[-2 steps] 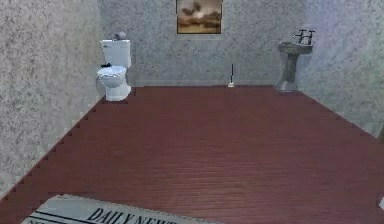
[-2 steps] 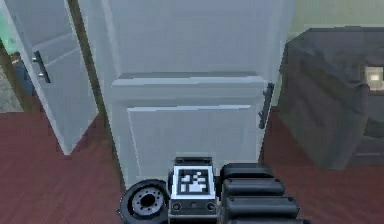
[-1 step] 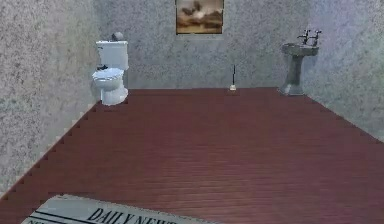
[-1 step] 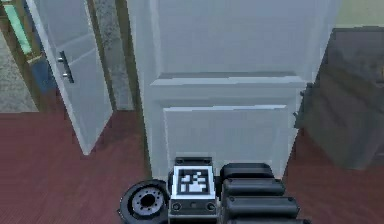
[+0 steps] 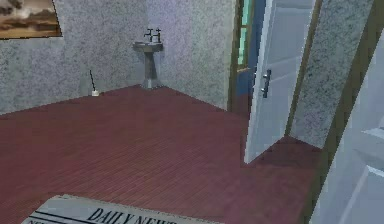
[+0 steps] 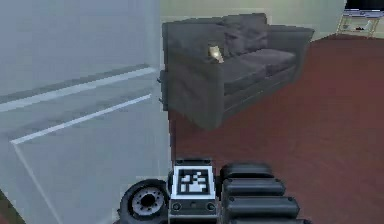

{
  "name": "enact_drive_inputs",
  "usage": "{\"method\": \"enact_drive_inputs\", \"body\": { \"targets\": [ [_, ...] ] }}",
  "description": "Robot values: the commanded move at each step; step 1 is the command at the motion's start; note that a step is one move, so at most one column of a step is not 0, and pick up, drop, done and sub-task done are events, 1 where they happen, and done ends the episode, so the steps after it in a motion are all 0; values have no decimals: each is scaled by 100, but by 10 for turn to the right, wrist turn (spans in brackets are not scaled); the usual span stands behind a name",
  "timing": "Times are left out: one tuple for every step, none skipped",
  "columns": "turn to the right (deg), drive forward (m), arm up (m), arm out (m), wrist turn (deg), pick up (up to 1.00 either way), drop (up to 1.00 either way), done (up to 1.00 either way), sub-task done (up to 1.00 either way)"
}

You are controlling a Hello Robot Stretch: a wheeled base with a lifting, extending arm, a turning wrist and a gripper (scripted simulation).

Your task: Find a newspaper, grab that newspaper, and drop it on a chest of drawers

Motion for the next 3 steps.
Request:
{"method": "enact_drive_inputs", "body": {
  "targets": [
    [0,100,0,0,0,0,0,0,0],
    [0,100,0,0,0,0,0,0,0],
    [150,0,0,0,0,0,0,0,0]
  ]
}}
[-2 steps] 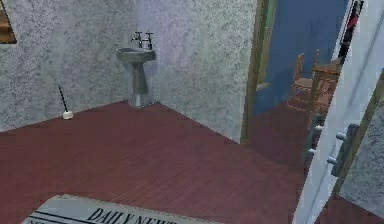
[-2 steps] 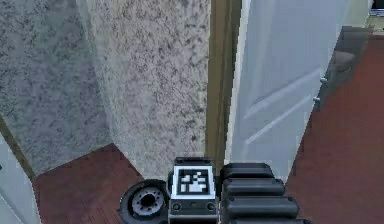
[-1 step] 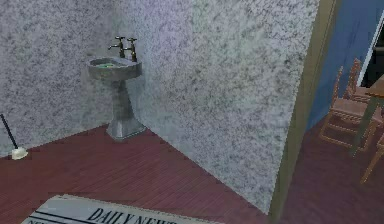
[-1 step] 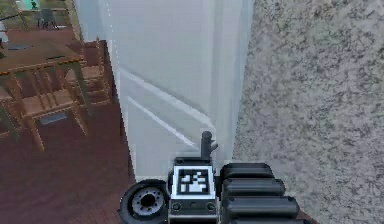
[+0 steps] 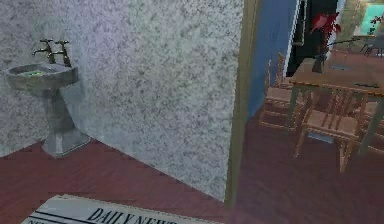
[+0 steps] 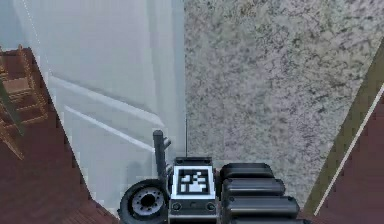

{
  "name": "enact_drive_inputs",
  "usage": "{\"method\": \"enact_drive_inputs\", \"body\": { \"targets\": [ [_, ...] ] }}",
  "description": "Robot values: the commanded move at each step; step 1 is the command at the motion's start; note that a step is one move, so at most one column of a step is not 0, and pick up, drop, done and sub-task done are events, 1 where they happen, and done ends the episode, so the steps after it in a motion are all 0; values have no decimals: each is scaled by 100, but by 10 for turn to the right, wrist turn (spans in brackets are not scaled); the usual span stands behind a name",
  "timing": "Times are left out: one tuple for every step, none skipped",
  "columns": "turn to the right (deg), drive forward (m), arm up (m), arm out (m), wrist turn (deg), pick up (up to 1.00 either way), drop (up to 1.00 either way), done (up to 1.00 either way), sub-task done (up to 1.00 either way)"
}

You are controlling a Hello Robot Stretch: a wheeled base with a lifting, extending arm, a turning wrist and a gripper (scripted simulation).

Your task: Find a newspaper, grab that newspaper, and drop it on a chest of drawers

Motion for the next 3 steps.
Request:
{"method": "enact_drive_inputs", "body": {
  "targets": [
    [0,10,0,0,0,0,0,0,0],
    [240,0,0,0,0,0,0,0,0],
    [0,65,0,0,0,0,0,0,0]
  ]
}}
